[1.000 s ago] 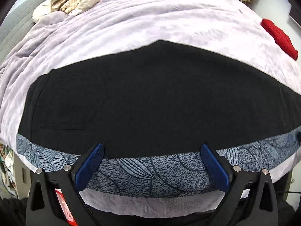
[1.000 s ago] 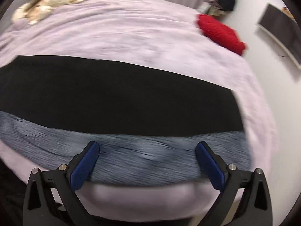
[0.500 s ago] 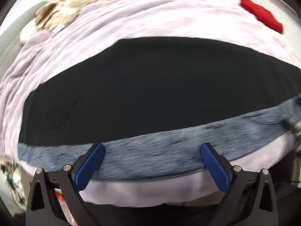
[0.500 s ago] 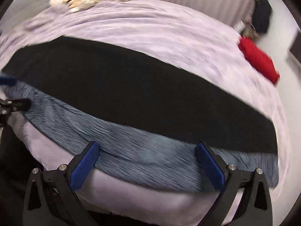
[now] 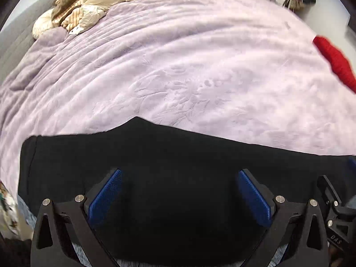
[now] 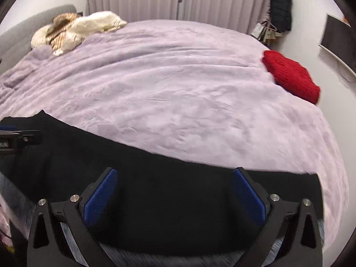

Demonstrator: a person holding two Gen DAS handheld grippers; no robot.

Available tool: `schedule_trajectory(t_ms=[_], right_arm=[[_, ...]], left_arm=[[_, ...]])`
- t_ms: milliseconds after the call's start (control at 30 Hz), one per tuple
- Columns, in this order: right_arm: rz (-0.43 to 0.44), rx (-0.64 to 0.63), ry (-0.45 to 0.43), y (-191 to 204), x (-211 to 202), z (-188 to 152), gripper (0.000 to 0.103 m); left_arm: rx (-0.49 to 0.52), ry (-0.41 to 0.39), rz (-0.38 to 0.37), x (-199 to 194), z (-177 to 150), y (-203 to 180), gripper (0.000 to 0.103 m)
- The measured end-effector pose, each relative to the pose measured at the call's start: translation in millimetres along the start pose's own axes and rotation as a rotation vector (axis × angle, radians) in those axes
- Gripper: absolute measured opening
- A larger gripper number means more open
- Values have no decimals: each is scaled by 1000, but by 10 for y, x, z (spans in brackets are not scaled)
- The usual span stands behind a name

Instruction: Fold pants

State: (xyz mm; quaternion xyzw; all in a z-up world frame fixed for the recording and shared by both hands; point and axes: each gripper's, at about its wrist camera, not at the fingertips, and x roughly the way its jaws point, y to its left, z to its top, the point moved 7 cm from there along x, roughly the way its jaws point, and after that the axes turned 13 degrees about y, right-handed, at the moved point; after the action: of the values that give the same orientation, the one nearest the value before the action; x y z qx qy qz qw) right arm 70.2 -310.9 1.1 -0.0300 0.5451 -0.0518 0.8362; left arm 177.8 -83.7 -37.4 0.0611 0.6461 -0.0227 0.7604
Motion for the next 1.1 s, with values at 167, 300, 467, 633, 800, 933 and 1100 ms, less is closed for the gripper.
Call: schedule_trajectory(t_ms=[167, 300, 467, 633, 800, 933, 1100], right_arm=[[-45, 42, 87, -273, 284, -135, 102], [-134, 219, 122, -1265, 324, -343, 102], [-204, 310, 120, -1667, 110, -457, 103], [-19, 154, 41, -677, -28, -90, 102], [-70, 9, 105, -91, 344, 51, 102], [-124, 148, 118, -734, 353, -78, 102], [-157, 292, 119, -1683, 177, -453, 102]], left_arm=[[-68, 57, 7, 345, -273, 348, 103], [-94, 55, 8, 383, -224, 591, 103], [-118, 47, -3, 73, -465, 175, 103], [32, 16, -55, 67, -195, -462, 103], [40, 42, -22, 189, -146, -538, 103], [-39, 57, -45, 217, -154, -144, 103], [-40, 63, -52, 123, -243, 106, 103]])
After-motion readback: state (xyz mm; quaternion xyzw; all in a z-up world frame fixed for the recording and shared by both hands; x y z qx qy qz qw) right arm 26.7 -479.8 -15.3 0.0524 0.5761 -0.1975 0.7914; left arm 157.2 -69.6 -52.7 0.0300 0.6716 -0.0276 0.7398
